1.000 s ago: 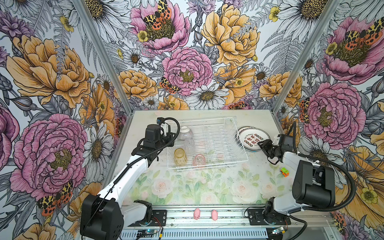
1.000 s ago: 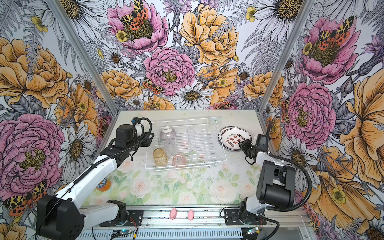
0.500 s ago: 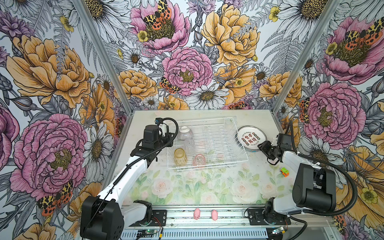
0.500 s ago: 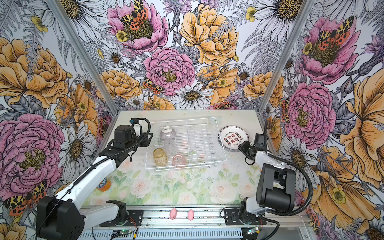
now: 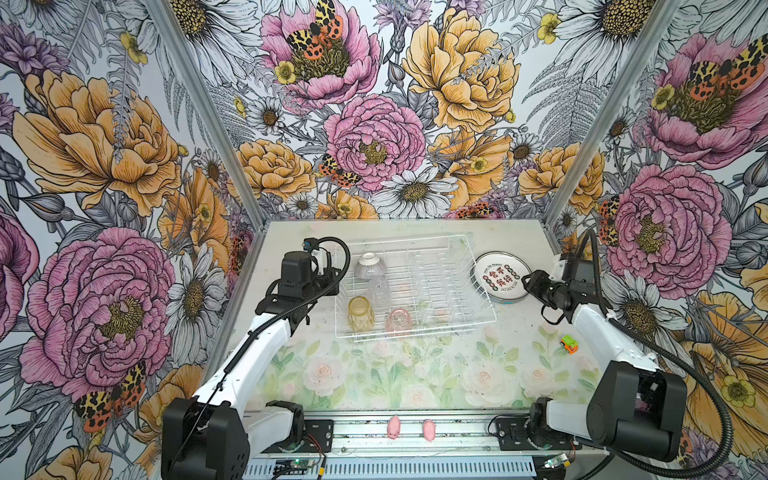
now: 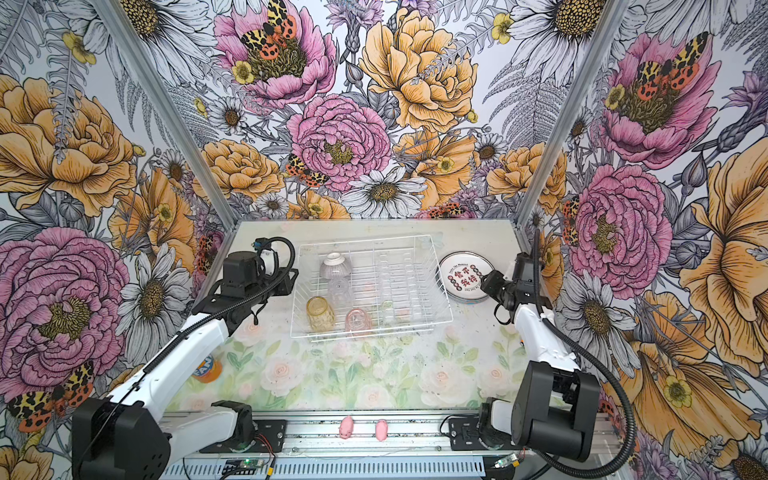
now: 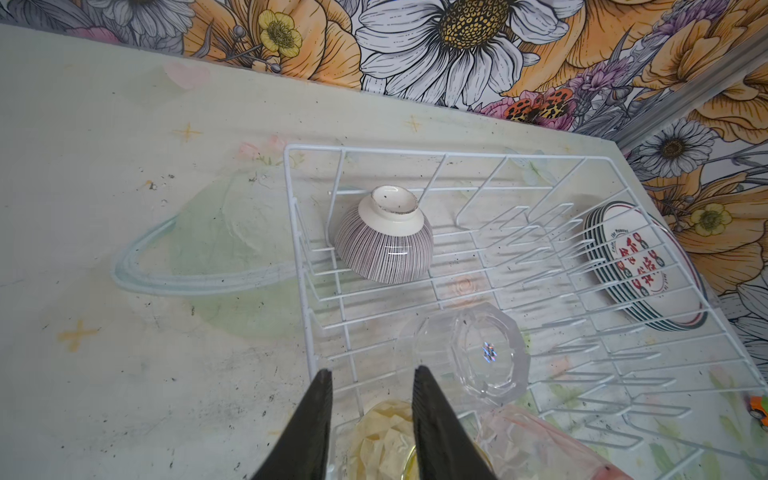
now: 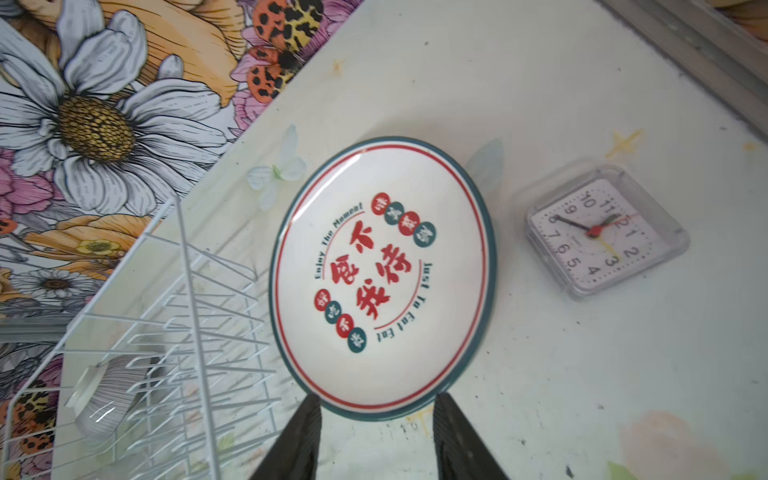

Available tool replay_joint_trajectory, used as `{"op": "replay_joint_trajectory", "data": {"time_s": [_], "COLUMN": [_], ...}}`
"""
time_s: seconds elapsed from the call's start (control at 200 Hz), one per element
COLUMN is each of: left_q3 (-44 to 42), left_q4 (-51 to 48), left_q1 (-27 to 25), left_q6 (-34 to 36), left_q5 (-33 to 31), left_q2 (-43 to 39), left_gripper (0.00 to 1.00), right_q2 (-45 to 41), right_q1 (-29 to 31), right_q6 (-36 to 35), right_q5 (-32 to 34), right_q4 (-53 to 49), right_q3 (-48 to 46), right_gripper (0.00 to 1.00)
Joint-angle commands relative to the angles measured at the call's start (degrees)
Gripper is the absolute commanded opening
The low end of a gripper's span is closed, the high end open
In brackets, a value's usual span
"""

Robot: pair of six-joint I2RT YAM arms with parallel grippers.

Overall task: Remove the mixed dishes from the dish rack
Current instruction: 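Open right gripper and lift off the stack while left gripper moves over rack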

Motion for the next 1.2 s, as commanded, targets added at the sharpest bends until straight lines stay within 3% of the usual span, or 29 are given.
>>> {"op": "replay_joint_trajectory", "data": {"time_s": [0.0, 0.16, 0.355, 0.726, 1.196], "left_q3": [0.19, -0.37, 0.46, 1.24, 1.03], "left_q4": [-3.77, -3.93, -3.36, -3.00, 0.38], "left_q1": [1.50, 2.54, 2.54, 2.51, 2.53], "left_q6": [1.34, 0.78, 0.11, 0.08, 0.39], "left_q5": [1.38, 5.42, 7.91, 7.45, 8.21], "left_q2": [-0.14, 2.84, 6.92, 10.92, 14.51], "left_gripper": [0.29, 0.26, 0.24, 0.22, 0.20], "right_q2": [-0.81, 1.34, 3.71, 6.22, 9.61], "right_q1": [3.48, 9.07, 13.90, 15.88, 17.58], "right_q6": [-2.31, -2.97, -4.58, -5.95, -6.12], "right_q5": [-5.08, -8.19, -6.03, -5.06, -4.13], "right_q4": [-0.82, -1.10, -1.92, -2.18, -2.05], "right_q3": [2.53, 4.30, 5.30, 5.12, 5.86], "right_gripper": [0.44, 0.44, 0.44, 0.43, 0.34]}}
